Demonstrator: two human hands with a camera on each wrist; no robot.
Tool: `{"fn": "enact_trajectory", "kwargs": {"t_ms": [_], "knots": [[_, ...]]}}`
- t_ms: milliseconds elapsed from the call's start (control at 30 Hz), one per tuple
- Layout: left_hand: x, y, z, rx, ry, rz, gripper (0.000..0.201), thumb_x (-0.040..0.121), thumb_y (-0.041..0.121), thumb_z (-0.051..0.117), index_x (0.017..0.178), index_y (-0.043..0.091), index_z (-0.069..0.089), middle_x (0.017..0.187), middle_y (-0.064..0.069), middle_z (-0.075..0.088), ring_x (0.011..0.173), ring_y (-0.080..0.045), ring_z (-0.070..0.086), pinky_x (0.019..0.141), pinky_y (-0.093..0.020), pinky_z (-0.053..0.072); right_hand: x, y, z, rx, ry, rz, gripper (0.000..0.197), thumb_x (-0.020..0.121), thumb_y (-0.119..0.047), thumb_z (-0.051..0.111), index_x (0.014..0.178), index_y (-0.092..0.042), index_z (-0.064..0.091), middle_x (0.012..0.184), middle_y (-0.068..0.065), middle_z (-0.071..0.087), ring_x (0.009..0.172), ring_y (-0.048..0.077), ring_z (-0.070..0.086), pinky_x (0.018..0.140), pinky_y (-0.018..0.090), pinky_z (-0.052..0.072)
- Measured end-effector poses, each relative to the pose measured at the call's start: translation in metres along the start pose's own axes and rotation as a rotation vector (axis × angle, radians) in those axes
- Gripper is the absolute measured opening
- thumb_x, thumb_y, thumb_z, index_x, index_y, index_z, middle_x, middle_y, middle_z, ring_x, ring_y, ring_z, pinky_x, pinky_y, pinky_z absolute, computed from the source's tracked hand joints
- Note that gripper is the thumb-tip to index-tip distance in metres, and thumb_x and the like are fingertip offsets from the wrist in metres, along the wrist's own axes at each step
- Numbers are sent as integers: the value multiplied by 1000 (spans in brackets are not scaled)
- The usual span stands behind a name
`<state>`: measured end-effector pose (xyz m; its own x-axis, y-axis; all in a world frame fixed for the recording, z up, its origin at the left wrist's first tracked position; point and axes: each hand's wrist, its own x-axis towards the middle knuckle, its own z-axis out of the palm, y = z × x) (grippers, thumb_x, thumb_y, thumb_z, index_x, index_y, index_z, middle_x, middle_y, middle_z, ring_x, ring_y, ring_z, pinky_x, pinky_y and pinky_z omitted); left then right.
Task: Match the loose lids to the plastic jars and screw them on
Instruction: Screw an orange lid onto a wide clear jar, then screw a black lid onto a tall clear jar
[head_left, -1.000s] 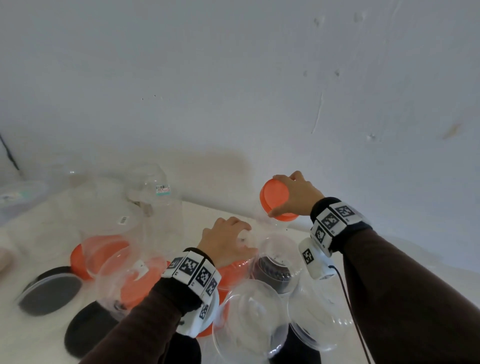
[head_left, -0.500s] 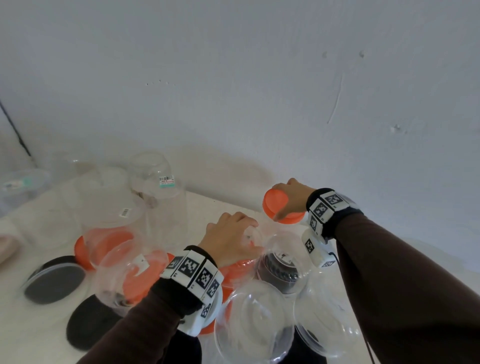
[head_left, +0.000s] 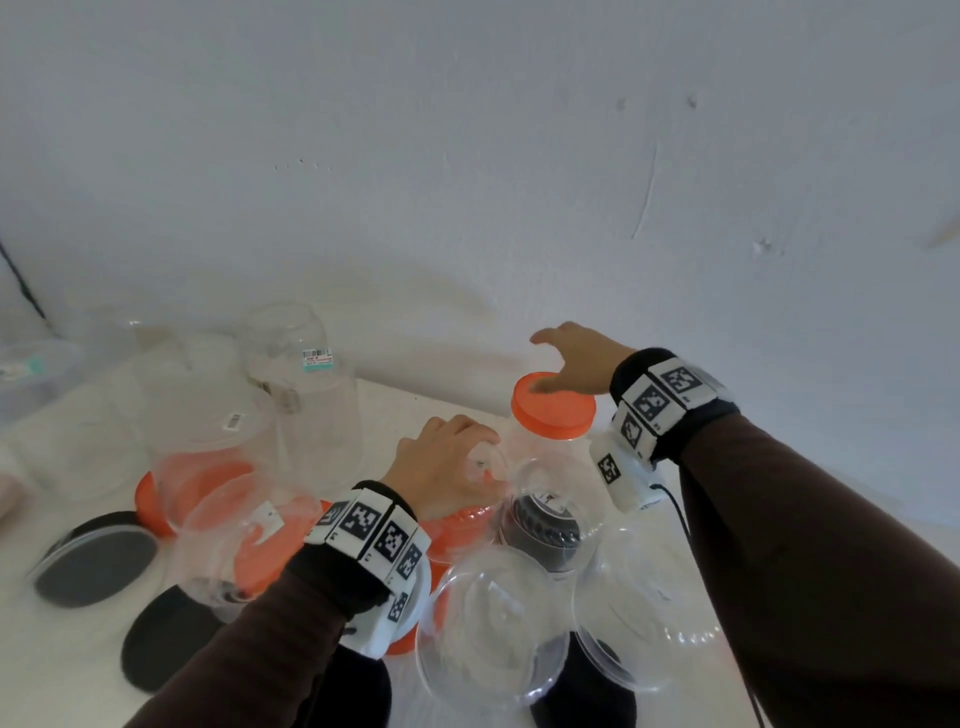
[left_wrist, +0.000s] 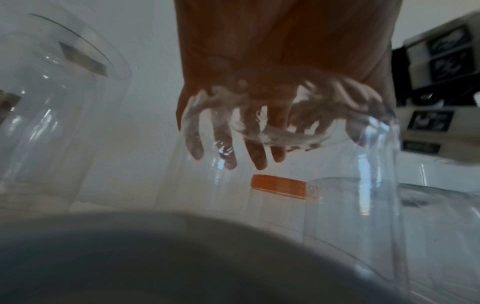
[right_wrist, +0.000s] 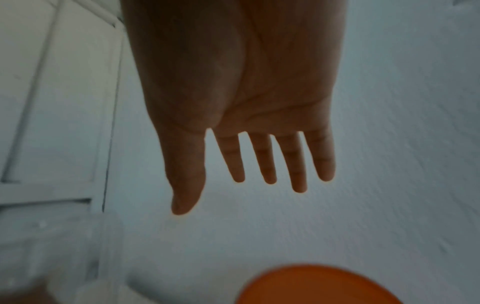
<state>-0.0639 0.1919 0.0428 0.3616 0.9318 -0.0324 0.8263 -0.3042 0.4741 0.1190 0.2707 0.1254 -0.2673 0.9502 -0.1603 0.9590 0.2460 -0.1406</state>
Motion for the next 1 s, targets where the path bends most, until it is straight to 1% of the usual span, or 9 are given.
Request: {"fn": "enact_trajectory", "kwargs": {"t_ms": [133,300,433,500,600,700,800,900,1000], "knots": [[-1,0,0,-2,-9,-2,82,55,74,38,126,32,44,132,14,40,124,-13,32,99,-42,32,-47,-11,-41,50,144,-79,63,87,-40,60,140,-18,35,140,7,38,122,24,43,95,30,34],[-2,2,0,4,-10,-14,72,63,64,43,126,31,46,135,11,40,126,-14,32,100,-41,31,-124,-11,-58,142,276,-154,49,84,-39,63,128,-23,50,129,-3,50,110,16,52,88,24,40],[-1,1,-2,-22,6,-17,79,61,68,50,129,27,45,138,8,39,128,-14,35,103,-40,30,-168,-6,-25,172,231,-184,43,81,-36,66,121,-24,55,120,-7,55,101,10,55,81,15,42],[-4,2,-4,13,75,58,69,72,58,62,128,21,48,137,4,40,126,-16,37,101,-36,31,-178,1,3,117,156,-180,46,82,-38,65,124,-23,53,123,-6,54,101,8,51,77,11,37],[-16,9,-7,8,235,214,43,84,37,63,120,14,55,130,-1,48,121,-18,42,100,-33,32,-186,11,44,59,49,-134,55,84,-45,60,133,-25,43,136,-7,42,112,4,41,95,21,35],[-42,19,-4,-169,307,358,46,81,49,54,112,15,61,117,2,55,112,-13,49,98,-31,38,-189,17,75,41,-49,-82,75,80,-51,63,143,-28,27,151,-6,19,134,13,24,108,34,31],[-76,29,4,-203,167,427,62,72,66,48,115,22,59,116,11,54,112,-4,47,99,-27,38,-189,22,94,6,-96,-92,92,75,-53,68,146,-33,14,155,-4,7,141,20,11,113,40,24],[-99,36,12,2,-83,442,95,57,84,47,133,26,45,139,10,40,130,-6,29,109,-23,20,-187,23,102,-60,-62,-95,97,73,-52,70,147,-35,9,155,-2,8,141,23,11,114,43,21],[-108,35,26,257,-171,413,100,58,72,63,142,30,29,151,8,18,140,-14,9,115,-33,10,-192,24,103,-85,-30,-86,96,71,-51,71,146,-36,13,153,-2,14,138,24,15,112,44,24]]}}
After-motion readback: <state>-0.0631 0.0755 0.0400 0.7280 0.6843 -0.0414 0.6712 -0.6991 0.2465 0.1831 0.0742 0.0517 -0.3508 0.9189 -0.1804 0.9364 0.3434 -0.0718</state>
